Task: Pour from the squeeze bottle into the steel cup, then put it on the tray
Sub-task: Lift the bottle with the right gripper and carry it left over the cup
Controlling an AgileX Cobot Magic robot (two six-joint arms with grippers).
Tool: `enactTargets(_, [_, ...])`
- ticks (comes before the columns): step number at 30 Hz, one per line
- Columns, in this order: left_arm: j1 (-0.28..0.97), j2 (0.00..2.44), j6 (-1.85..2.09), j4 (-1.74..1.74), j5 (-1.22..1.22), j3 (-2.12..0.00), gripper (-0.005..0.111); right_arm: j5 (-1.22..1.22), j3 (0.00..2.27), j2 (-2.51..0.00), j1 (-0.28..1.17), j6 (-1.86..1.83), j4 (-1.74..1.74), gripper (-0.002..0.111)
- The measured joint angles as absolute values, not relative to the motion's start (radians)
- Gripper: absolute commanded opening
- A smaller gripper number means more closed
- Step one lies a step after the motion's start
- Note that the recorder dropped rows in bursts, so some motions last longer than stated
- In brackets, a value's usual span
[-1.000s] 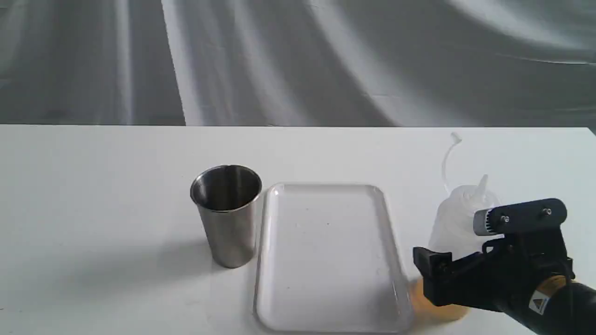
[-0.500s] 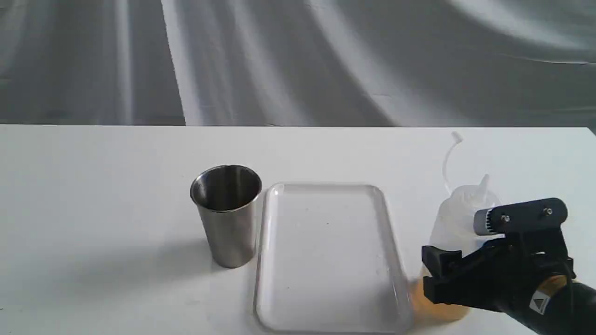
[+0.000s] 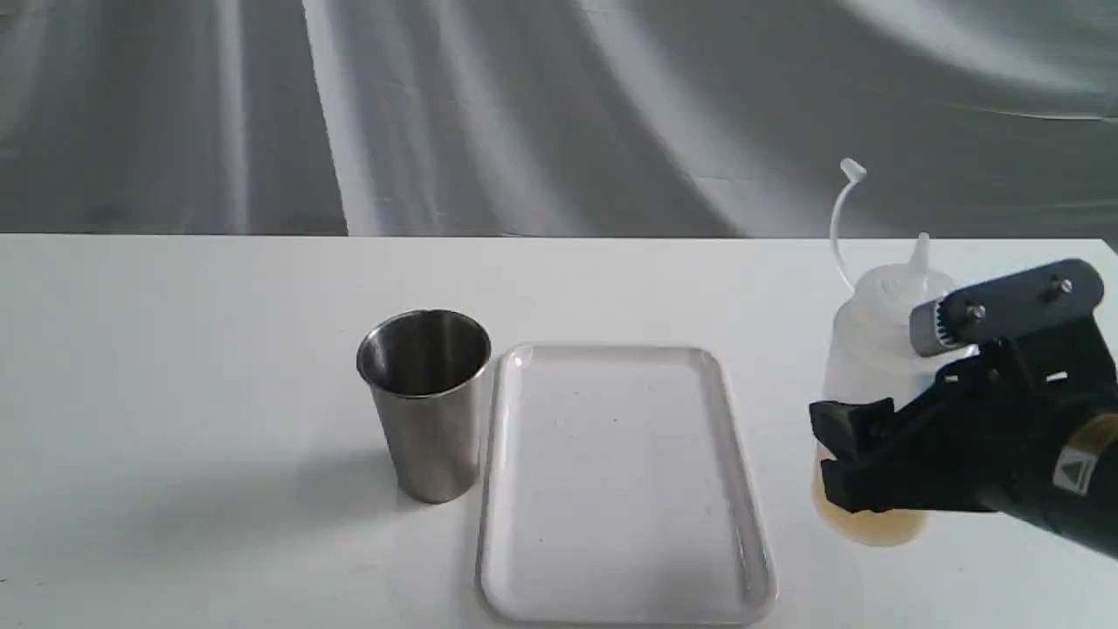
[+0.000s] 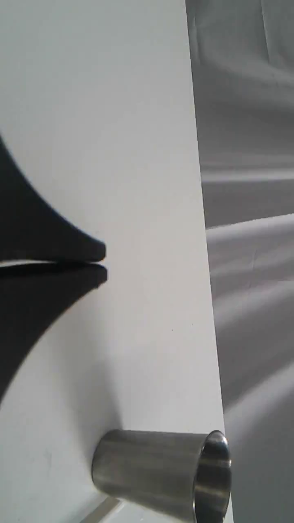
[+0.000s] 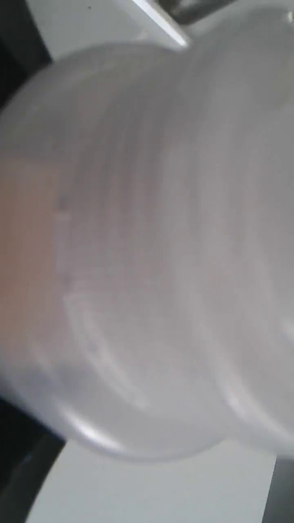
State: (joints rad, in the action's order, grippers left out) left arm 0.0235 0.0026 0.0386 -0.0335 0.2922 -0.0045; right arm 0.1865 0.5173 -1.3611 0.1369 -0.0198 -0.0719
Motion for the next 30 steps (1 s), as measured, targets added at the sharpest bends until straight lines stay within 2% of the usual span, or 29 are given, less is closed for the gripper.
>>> enactTargets(7, [0.023,0.003,0.039,-0.033,0.292,-0.004,0.000,-0.194,0.754,-1.309,0.137,0.064,-0.268,0.013])
enactTargets(11, [0.023,0.003,0.039,-0.033,0.292,-0.004,0.000,-0.308,0.854,-1.307,0.149,0.198,-0.478,0.013])
enactTargets(19, [0.023,0.003,0.039,-0.033,0.292,-0.004,0.000,-0.443,0.973,-1.337,0.292,0.634,-1.061,0.013])
enactTargets(30, [0.023,0.003,0.039,-0.033,0.292,-0.004,0.000,-0.626,1.142,-1.580,0.509,0.769,-1.364,0.013])
